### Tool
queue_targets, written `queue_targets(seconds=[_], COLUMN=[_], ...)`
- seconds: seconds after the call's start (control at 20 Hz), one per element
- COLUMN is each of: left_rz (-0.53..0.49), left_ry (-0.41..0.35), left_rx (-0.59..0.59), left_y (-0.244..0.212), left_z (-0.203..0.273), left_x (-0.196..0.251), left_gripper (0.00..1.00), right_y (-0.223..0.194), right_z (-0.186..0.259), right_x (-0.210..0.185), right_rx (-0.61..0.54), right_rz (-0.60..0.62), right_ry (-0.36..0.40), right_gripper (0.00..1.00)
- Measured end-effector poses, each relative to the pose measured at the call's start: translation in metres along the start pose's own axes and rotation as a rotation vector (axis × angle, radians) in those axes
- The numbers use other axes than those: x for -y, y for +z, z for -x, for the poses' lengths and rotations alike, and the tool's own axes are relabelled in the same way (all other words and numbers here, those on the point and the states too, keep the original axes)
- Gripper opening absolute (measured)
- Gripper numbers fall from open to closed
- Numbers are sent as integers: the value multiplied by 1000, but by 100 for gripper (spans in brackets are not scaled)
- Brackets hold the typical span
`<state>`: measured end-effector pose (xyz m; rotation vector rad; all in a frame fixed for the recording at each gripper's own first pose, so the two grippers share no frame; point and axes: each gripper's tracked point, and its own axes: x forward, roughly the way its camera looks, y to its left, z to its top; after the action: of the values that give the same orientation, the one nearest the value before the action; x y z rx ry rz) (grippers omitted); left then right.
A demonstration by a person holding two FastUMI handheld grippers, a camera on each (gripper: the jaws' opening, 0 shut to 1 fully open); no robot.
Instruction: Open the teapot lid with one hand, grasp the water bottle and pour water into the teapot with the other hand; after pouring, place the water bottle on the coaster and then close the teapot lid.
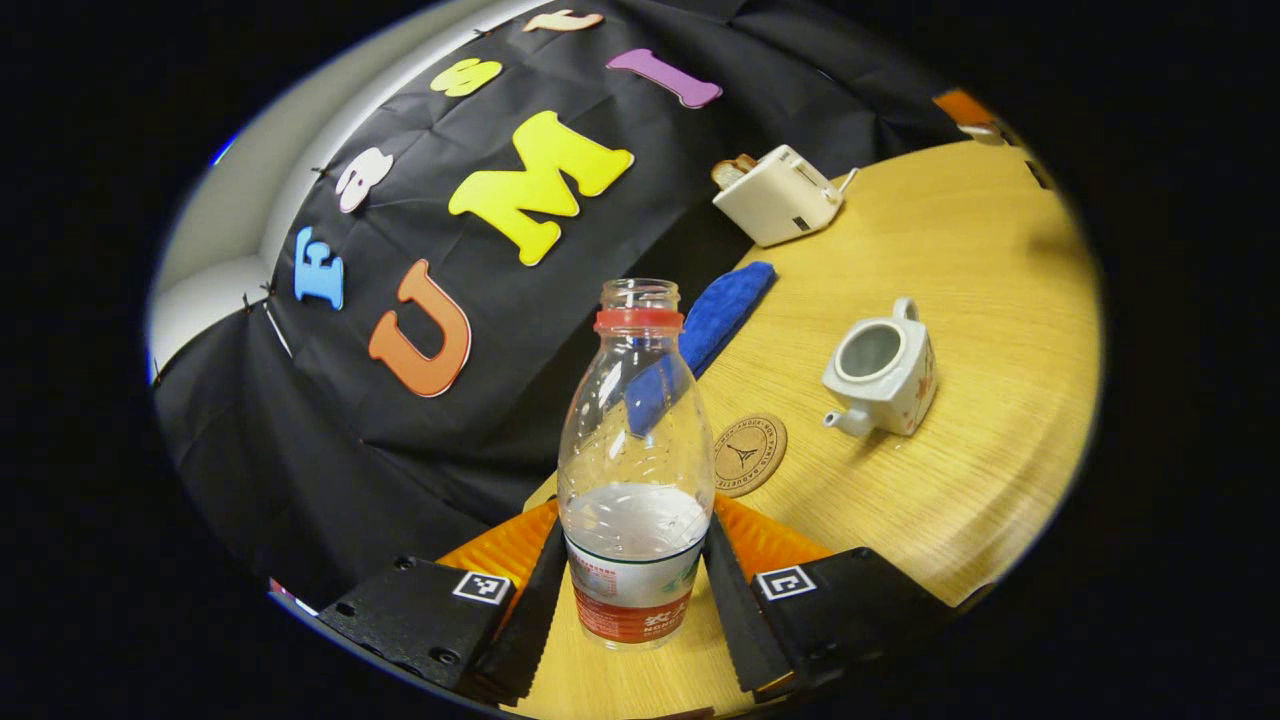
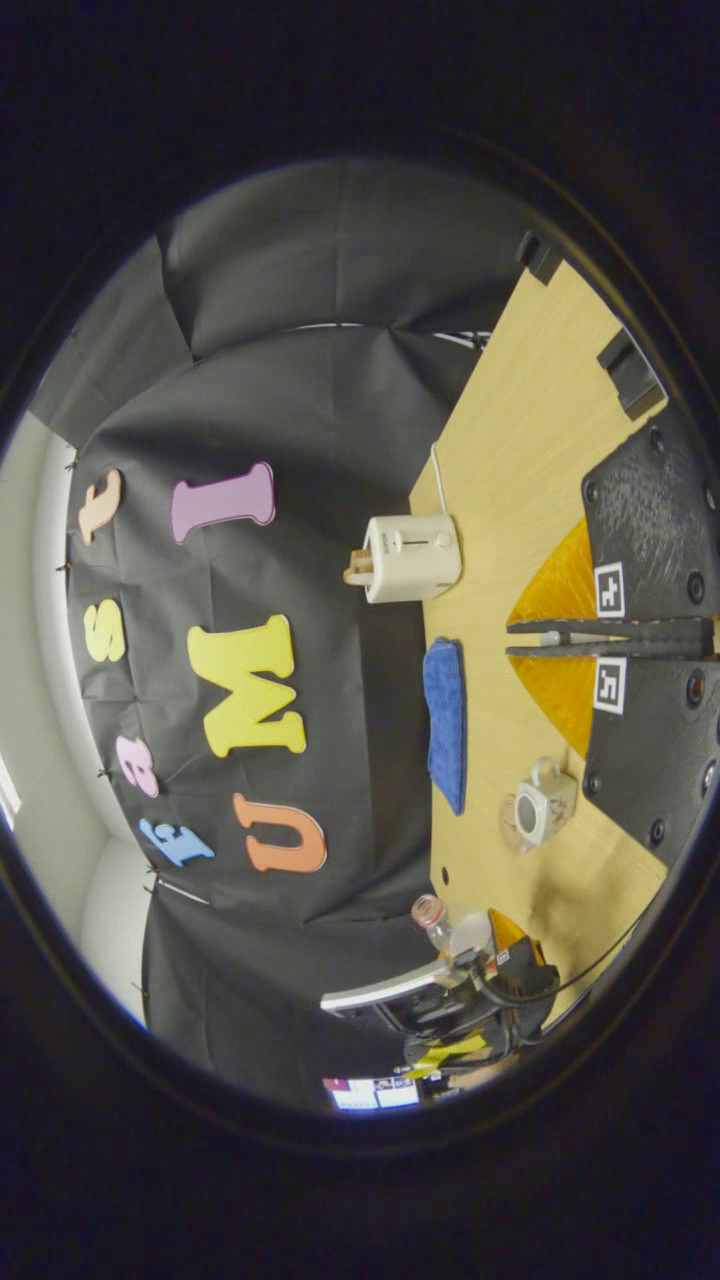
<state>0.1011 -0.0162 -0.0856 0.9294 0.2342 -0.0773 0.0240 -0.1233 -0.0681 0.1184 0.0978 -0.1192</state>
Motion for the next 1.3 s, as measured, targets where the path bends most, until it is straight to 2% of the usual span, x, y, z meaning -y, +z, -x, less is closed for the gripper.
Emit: queue_targets(seconds=[0.4,0.55,0.65,0.7,0.75,1.1,1.3], left_rz=[-200,-325,-405,-438,-464,-564,-661], left_ry=[-21,-30,-46,-48,-49,-91,-83], left_rx=[-54,-65,-60,-67,-73,-129,-151], left_y=[4,4,8,7,8,7,10], left_z=[-4,-3,-5,-6,-3,-3,-2], left_x=[10,15,23,26,27,36,35], left_gripper=[74,74,74,78,74,74,74], right_y=[-4,-3,-2,-4,-5,-3,0], right_z=[-4,-3,-2,-2,-2,0,1], right_x=[10,14,10,9,8,8,11], right_rx=[-15,-12,-8,-11,-15,-1,18], right_rz=[-8,-1,3,7,18,72,120], right_ry=[-14,-25,-6,-1,1,0,-21], right_gripper=[0,0,0,0,0,0,0])
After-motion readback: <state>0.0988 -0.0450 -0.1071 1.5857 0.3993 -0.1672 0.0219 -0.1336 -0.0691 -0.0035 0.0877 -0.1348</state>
